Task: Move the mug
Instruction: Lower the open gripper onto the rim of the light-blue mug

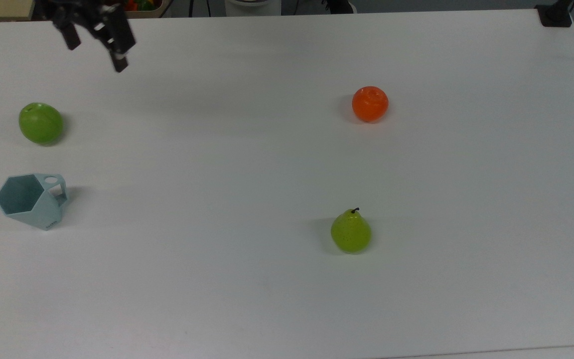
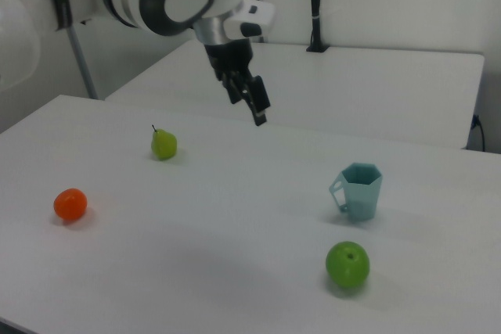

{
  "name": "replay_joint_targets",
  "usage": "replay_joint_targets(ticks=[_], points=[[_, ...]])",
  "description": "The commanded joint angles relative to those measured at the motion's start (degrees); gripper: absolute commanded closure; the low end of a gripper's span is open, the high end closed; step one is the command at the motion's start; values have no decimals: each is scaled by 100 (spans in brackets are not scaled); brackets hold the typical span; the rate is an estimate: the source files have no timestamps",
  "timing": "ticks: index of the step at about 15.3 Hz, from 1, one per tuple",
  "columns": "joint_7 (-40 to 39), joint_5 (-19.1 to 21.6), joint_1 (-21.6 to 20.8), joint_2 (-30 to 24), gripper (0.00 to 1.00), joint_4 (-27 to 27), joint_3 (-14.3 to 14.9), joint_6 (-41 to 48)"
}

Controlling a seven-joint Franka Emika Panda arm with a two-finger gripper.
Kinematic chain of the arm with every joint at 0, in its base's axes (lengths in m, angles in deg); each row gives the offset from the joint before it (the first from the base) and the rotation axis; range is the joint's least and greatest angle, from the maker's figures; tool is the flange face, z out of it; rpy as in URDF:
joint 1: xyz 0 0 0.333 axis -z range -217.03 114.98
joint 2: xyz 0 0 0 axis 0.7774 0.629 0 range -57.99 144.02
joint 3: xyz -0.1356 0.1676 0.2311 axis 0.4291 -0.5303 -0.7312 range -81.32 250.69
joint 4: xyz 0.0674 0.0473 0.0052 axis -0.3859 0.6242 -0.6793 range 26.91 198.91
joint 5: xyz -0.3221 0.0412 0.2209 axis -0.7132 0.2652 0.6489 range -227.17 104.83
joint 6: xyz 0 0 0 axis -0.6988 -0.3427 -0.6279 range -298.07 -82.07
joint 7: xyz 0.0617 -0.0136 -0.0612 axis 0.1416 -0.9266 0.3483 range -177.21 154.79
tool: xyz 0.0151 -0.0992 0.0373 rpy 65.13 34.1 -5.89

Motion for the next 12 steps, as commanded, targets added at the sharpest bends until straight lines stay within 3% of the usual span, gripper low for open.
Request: replay_joint_targets(ticks=[1,12], points=[[549,-397,122,487,1,-89,-21,-391],[1156,-398,535,1657,11,-71,-30,-1831]])
